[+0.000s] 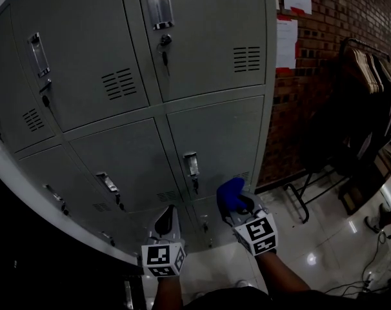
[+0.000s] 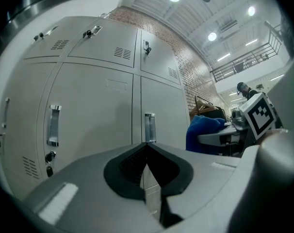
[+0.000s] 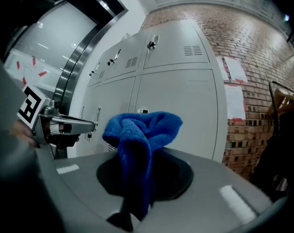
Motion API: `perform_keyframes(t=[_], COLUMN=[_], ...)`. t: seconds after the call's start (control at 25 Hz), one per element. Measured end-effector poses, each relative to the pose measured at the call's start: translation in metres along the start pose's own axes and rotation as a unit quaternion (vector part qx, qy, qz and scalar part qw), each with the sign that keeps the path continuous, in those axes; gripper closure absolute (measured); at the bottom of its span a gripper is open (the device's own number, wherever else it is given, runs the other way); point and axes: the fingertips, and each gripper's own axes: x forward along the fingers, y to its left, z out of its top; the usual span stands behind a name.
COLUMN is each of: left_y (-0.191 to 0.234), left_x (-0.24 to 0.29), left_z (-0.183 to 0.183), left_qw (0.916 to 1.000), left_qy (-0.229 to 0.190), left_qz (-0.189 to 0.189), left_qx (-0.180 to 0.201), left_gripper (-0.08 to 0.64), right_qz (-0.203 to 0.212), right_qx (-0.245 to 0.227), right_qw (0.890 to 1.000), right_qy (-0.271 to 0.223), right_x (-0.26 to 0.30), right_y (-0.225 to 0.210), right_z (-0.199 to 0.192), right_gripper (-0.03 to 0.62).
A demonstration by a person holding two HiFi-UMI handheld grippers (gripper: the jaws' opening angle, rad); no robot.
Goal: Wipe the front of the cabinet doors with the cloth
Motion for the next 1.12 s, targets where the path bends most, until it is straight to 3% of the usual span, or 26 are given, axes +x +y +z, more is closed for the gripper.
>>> perform_keyframes(t=[1.12], left_y=[-0.0040], left_x=[-0.0053], left_z=[0.0035], left_qw=[1.0000], left_qy=[-0.006], left_qz=[0.003], left_qx=[0.001], left_gripper=[0.546], right_qz=[-0.005], right_qx=[-0.002], right_qw=[1.000], right_qy=[-0.008], right_x=[-0.0098], right_y=[0.0070], right_z=[-0.0002], right_gripper=[0.538])
